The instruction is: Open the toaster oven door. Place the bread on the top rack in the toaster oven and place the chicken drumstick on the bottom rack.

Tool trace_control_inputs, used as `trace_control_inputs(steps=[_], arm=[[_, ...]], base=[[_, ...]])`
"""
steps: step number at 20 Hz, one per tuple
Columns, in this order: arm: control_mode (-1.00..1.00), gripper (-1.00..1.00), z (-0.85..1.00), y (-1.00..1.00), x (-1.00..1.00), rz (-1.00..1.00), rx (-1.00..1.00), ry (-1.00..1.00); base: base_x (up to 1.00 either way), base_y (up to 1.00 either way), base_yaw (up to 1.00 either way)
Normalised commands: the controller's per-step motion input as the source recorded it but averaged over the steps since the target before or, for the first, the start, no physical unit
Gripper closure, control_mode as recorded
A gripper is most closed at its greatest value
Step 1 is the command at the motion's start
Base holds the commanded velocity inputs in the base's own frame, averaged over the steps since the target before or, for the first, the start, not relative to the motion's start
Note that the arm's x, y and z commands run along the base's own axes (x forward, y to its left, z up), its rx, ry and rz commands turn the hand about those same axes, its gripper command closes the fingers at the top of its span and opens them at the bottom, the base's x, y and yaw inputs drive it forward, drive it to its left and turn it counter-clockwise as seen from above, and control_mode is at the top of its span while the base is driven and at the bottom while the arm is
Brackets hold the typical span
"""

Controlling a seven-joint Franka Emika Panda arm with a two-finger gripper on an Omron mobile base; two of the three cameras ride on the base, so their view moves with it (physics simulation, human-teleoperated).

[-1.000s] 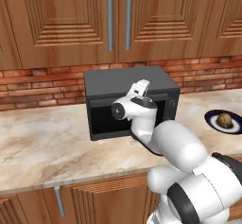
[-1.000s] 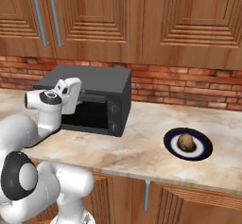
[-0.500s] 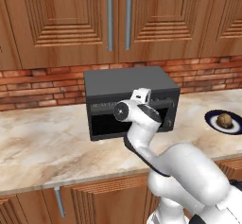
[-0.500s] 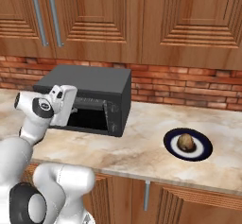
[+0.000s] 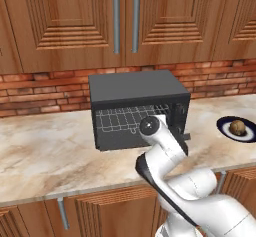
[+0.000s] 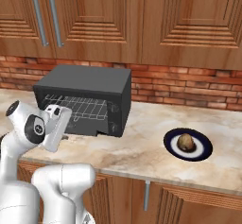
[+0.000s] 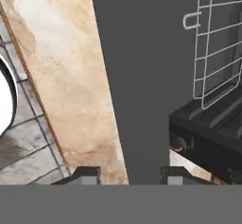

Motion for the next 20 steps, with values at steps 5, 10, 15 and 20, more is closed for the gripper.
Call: trace_control_inputs(steps=[5,10,15,20], arm=[[-1.0,-1.0,0.81,0.56,0.09,0.01,-0.07,0.05],[-1.0,-1.0,1.0,0.32,0.83,0.09,-0.05,0.1],[-1.0,-1.0,0.14,0.32,1.0,0.11,-0.27,0.53],[-1.0,-1.0,-0.98,0.17,0.37,0.21,-0.51,0.6]], base=[[0.0,0.0,0.0],[0.0,0.0,0.0],[0.0,0.0,0.0],[0.0,0.0,0.0]])
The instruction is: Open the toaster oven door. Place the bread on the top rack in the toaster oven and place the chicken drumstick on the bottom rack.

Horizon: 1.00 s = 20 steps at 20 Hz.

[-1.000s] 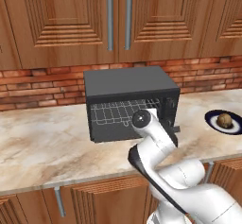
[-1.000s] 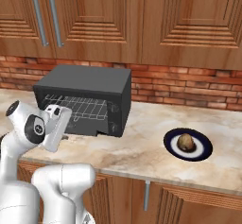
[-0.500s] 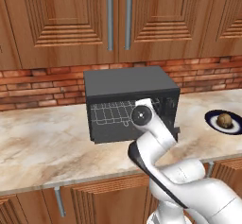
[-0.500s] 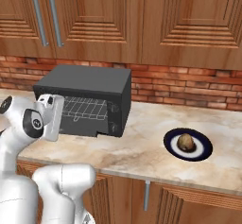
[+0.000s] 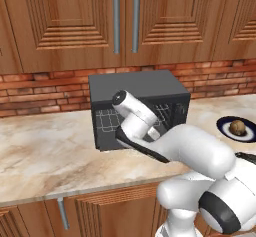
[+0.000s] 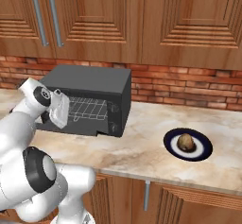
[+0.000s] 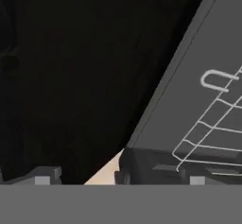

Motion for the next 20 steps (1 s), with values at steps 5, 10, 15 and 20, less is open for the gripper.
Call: trace_control_inputs(steps=[5,10,15,20], arm=[[-1.0,-1.0,-1.0,-0.03,-0.36,0.36,-0.43,0.46],[-1.0,-1.0,-1.0,-0.19,-1.0,0.39,-0.25,0.38],[-1.0,-1.0,-0.73,-0.09,-0.55,0.19,-0.05,0.12],[-1.0,-1.0,0.79,-0.02,0.69,0.24,0.17,-0.33]], base=[[0.0,0.0,0.0],[0.0,0.0,0.0],[0.0,0.0,0.0],[0.0,0.0,0.0]])
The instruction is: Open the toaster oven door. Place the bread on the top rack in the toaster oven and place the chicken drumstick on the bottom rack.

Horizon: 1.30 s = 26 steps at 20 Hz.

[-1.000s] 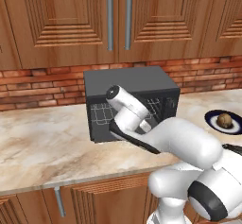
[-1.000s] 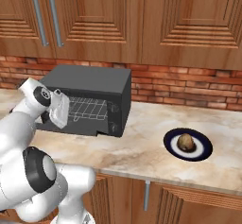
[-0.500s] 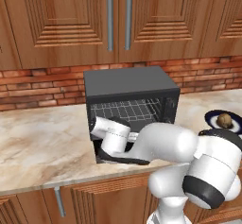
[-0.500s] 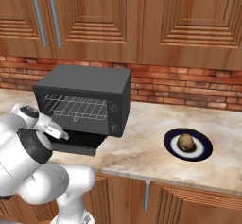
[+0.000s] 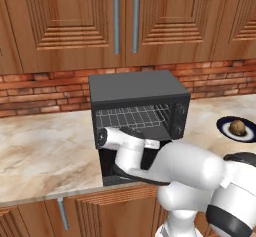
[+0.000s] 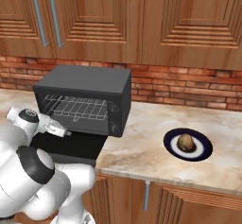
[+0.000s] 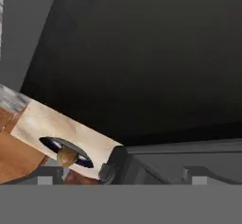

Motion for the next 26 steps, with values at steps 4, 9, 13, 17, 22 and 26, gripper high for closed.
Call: trace_control_inputs(steps=[4,9,13,17,22,26], arm=[[-1.0,-1.0,0.75,0.13,0.81,0.24,0.08,-0.44],[-1.0,-1.0,0.1,0.09,0.21,0.2,0.0,-0.49],[-1.0,-1.0,0.27,0.29,0.34,0.03,0.0,-0.43],[-1.0,-1.0,0.26,0.18,0.68,0.0,0.07,-0.19],[-1.0,-1.0,-0.01,0.0,0.17,0.0,0.16,-0.07],[-1.0,-1.0,0.13,0.0,0.24,0.0,0.19,-0.04]], base=[[0.0,0.0,0.0],[0.0,0.0,0.0],[0.0,0.0,0.0],[0.0,0.0,0.0],[0.0,0.0,0.0],[0.0,0.0,0.0]])
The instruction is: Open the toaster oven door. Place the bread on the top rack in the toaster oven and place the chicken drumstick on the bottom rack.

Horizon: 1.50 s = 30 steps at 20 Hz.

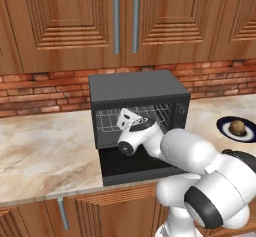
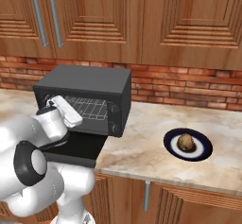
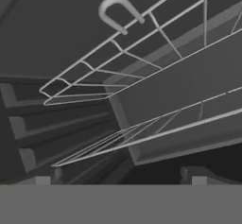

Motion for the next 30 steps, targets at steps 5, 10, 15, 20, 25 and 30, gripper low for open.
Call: trace_control_inputs(steps=[5,10,15,20,25,30], arm=[[-1.0,-1.0,0.07,0.0,0.36,0.0,0.16,0.0],[-1.0,-1.0,-0.21,0.0,0.24,0.0,0.07,0.01],[-1.0,-1.0,-0.09,0.0,0.37,0.0,0.07,0.0],[-1.0,1.0,-0.4,0.0,0.29,0.0,0.06,0.04],[-1.0,1.0,-0.39,0.0,0.14,0.0,0.04,0.04],[-1.0,1.0,-0.19,-0.04,-0.87,0.0,0.02,0.14]], base=[[0.0,0.0,0.0],[0.0,0.0,0.0],[0.0,0.0,0.0],[0.0,0.0,0.0],[0.0,0.0,0.0],[0.0,0.0,0.0]])
